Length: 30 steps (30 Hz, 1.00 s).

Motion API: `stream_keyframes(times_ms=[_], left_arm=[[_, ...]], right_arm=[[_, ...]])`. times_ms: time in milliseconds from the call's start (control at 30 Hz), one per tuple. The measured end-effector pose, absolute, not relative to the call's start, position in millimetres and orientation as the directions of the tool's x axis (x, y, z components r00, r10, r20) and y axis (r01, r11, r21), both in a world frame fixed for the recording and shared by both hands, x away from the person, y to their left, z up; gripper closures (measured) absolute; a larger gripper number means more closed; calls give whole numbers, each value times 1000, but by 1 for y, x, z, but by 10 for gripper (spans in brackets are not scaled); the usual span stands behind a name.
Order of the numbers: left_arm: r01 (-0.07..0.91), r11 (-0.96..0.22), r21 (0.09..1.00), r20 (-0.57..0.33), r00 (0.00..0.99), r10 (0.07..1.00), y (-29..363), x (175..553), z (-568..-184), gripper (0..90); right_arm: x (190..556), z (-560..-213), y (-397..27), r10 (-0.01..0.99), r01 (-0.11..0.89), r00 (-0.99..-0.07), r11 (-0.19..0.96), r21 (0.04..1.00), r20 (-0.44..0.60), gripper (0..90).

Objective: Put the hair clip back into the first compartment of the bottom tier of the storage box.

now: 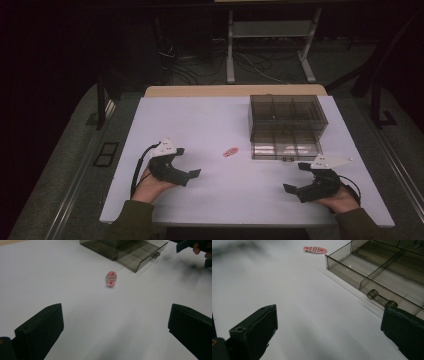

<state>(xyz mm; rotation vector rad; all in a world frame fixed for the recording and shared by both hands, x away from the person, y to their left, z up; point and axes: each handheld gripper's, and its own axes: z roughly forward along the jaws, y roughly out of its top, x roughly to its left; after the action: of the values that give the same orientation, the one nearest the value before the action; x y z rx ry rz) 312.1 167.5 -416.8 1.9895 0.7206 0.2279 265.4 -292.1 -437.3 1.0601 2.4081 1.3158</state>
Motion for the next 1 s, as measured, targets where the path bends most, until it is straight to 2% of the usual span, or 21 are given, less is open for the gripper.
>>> stream_keyframes(times_ms=[1000], left_arm=[[385, -365, 848, -137, 824, 549, 147, 326, -416, 0]], right_arm=[[265, -438, -291, 670, 493, -726, 349, 797, 155, 3]])
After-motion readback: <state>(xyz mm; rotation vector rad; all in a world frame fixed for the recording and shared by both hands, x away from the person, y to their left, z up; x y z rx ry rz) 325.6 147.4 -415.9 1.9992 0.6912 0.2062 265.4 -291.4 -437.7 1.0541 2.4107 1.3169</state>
